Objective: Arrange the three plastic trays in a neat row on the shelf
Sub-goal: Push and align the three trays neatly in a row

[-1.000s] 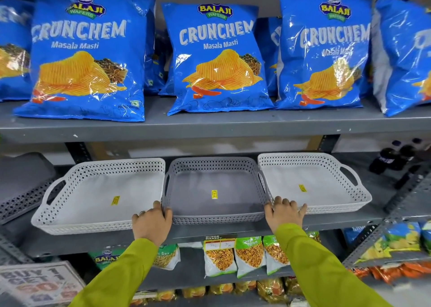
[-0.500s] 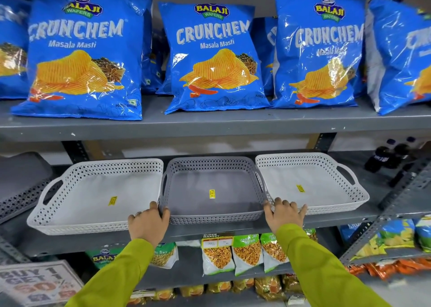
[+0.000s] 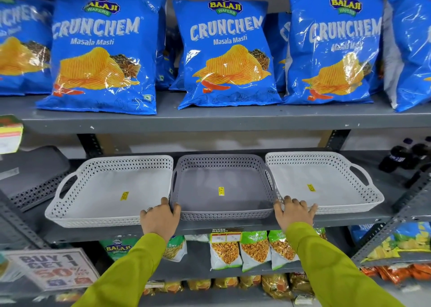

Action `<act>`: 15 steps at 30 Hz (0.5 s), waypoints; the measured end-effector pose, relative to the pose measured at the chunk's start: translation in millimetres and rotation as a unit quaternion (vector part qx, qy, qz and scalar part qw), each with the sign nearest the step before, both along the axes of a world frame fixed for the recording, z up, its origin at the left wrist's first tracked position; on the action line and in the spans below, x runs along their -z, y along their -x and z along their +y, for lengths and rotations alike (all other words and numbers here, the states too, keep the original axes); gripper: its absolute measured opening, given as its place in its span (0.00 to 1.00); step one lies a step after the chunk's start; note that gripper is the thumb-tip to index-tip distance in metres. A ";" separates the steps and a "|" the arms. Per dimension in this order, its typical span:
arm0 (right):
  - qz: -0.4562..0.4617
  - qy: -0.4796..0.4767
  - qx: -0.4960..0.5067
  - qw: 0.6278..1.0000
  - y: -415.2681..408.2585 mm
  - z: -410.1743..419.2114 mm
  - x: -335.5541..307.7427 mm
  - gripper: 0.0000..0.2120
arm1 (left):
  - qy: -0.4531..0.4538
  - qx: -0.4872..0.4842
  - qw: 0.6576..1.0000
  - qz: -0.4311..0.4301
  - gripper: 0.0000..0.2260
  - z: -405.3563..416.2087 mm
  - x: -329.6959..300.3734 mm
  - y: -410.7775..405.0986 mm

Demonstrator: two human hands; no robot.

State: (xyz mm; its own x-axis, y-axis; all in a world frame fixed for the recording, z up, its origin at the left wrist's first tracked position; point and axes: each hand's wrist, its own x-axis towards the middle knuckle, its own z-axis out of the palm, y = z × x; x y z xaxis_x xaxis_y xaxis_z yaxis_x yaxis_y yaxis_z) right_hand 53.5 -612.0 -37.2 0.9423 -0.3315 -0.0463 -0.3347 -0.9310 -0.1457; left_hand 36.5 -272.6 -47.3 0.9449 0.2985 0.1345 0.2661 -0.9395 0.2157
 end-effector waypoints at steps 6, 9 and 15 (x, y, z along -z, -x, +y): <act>0.003 -0.003 0.000 1.000 0.9 0.3 -1.8 0.25 | -0.005 0.000 1.000 -0.006 0.17 -0.4 0.5 1.3; 0.001 -0.005 0.001 1.000 1.1 -0.4 -1.5 0.25 | -0.006 -0.003 1.000 -0.004 0.18 -1.1 1.9 1.9; 0.003 -0.001 0.001 1.000 4.7 -0.3 -1.0 0.24 | -0.001 -0.014 1.000 -0.005 0.18 -4.1 4.5 5.8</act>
State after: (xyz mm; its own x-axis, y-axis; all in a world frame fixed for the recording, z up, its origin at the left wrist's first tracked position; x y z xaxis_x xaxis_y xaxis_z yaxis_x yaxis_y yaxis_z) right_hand 48.8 -612.3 -36.2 0.9411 -0.3338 -0.0533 -0.3381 -0.9299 -0.1451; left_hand 30.7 -276.6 -51.9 0.9349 0.3238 0.1453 0.2892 -0.9324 0.2168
